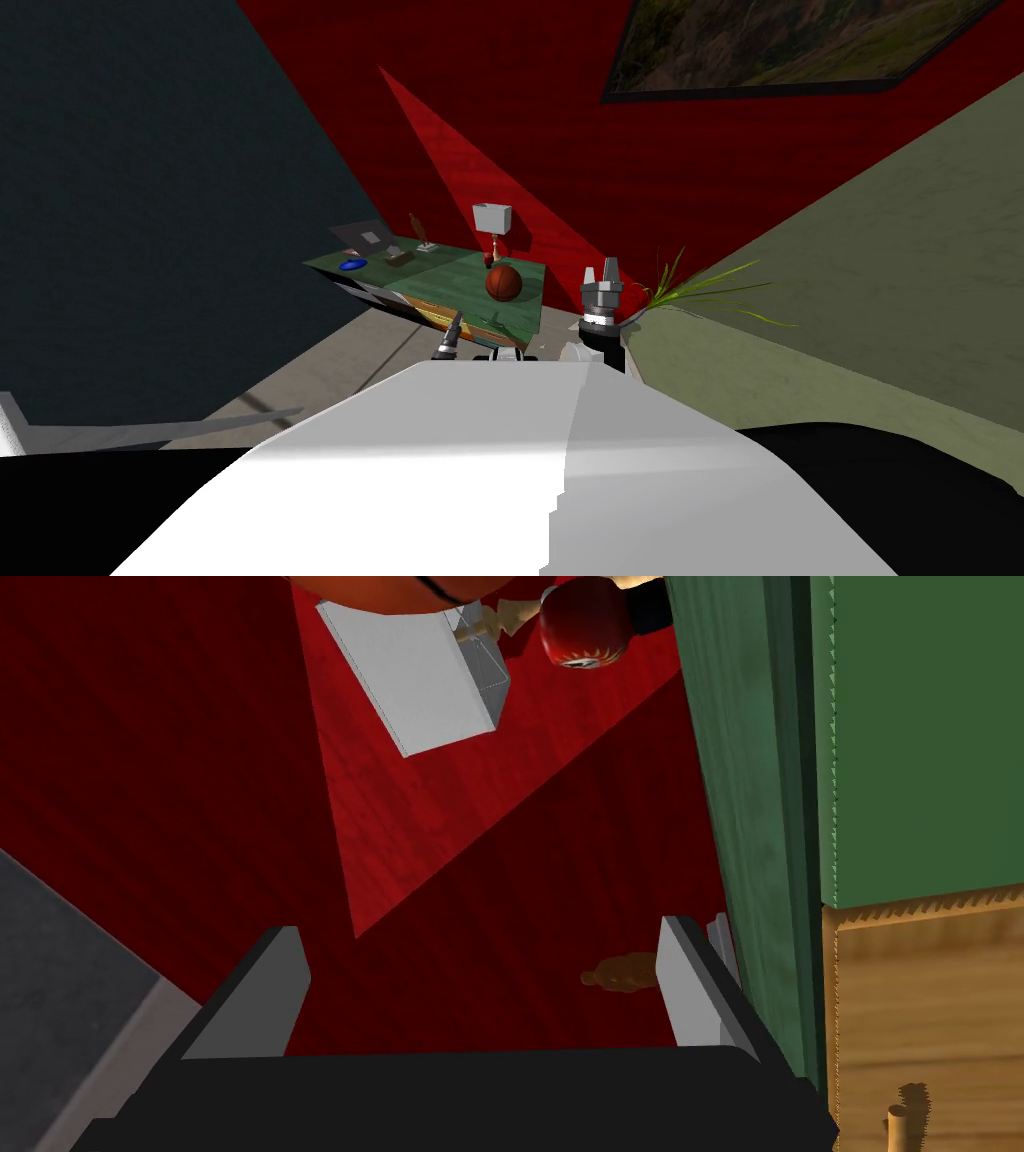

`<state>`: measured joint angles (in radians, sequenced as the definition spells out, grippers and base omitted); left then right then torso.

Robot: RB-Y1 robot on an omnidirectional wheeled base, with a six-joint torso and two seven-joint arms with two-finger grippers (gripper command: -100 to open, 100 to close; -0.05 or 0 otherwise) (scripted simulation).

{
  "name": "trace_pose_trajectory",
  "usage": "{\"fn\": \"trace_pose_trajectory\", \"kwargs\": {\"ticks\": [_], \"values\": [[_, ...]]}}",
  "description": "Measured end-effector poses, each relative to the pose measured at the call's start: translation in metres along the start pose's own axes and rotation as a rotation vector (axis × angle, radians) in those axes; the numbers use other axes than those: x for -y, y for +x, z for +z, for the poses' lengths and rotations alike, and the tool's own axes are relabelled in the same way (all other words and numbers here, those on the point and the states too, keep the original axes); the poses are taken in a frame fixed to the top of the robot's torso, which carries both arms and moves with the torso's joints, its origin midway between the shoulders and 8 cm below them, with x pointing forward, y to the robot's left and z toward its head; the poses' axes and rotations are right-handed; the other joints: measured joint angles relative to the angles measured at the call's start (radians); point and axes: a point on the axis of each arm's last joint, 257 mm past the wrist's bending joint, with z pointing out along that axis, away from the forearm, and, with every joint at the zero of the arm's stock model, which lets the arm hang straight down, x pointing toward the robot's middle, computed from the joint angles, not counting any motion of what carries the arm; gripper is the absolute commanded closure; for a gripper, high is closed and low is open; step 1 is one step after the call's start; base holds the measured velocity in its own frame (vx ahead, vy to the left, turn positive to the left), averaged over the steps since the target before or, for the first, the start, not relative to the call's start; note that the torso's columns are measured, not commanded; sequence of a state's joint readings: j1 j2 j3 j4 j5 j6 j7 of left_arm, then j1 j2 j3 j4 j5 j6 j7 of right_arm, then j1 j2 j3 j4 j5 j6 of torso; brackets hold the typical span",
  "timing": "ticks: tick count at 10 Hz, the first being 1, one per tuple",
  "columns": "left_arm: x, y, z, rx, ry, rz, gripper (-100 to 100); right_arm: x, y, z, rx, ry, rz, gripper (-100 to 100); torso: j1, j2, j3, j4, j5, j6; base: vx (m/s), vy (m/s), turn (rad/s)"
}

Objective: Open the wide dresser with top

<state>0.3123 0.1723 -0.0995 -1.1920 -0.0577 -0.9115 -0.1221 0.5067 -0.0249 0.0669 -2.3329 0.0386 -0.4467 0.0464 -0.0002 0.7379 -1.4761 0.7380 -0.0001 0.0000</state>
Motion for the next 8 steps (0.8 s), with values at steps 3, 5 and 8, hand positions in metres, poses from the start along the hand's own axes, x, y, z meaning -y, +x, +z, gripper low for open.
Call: {"fn": "trace_pose_trajectory", "kwargs": {"ticks": [3,5,8], "values": [[-0.015,0.016,-0.009,-0.023,-0.029,-0.008,-100,0.0,0.0,0.0,0.0,0.0,0.0,0,0.0,0.0,0.0,0.0,0.0,0.0,0.005,0.008,-0.023],[-0.025,0.023,-0.018,-0.037,-0.054,-0.012,-100,0.0,0.0,0.0,0.0,0.0,0.0,0,0.0,0.0,0.0,0.0,0.0,0.0,0.006,0.009,-0.028],[-0.034,0.029,-0.023,-0.045,-0.069,-0.015,-100,0.0,0.0,0.0,0.0,0.0,0.0,0,0.0,0.0,0.0,0.0,0.0,0.0,-0.001,-0.002,0.004]]}}
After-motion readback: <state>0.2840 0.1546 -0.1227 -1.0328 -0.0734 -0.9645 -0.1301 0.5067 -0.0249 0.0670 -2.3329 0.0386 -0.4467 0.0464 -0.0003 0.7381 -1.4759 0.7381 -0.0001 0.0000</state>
